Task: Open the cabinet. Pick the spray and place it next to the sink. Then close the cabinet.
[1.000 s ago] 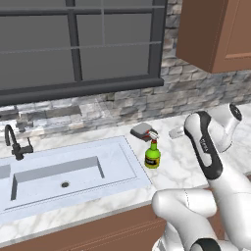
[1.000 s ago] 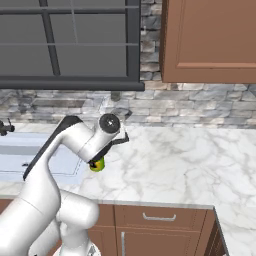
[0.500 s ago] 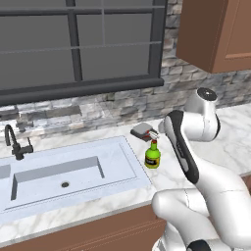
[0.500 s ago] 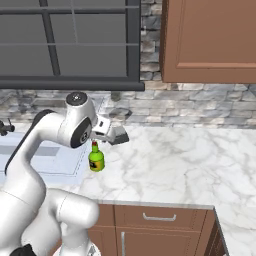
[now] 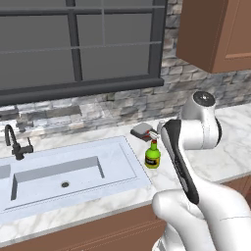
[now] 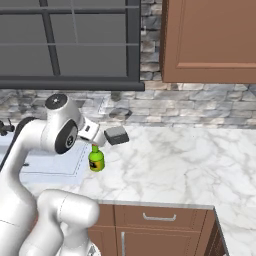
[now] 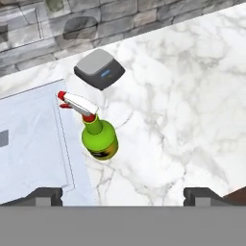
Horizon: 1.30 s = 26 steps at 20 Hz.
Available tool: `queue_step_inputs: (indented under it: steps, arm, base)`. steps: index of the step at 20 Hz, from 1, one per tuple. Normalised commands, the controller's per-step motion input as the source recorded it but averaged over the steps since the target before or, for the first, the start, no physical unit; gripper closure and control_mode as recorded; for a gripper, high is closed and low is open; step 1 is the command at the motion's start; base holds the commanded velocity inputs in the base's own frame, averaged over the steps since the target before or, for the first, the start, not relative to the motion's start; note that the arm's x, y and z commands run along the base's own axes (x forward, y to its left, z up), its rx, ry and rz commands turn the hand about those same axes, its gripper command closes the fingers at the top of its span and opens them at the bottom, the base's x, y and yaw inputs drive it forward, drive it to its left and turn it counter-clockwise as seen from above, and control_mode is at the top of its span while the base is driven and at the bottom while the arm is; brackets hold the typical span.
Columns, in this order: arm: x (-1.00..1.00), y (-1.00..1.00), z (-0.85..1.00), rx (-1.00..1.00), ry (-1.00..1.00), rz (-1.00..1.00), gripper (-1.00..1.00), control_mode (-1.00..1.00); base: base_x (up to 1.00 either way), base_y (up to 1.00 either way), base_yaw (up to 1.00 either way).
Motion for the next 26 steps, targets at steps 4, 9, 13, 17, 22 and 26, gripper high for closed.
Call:
queue_step_inputs:
  steps: [4, 9, 13, 17, 22, 26]
  arm:
    - [-0.37, 0.31, 0.09, 0.00, -0.16, 0.00, -1.00, -1.00]
    - [-0.42, 0.14, 0.48, 0.00, -0.09, 0.00, -1.00, -1.00]
    - [-0.64, 0.01, 0.50, 0.00, -0.01, 0.01, -1.00, -1.00]
    - [-0.52, 0.01, 0.41, 0.00, 0.00, 0.00, -1.00, -1.00]
    - [-0.13, 0.04, 0.07, 0.00, 0.00, 0.00, -1.00, -1.00]
    - [0.00, 0.00, 0.00, 0.00, 0.00, 0.00, -1.00, -1.00]
  base:
    - [0.00, 0.00, 0.00]
    - [0.00, 0.00, 0.00]
    - [0.00, 0.00, 0.00]
    - [0.00, 0.00, 0.00]
    - [0.00, 0.00, 0.00]
    - [0.00, 0.00, 0.00]
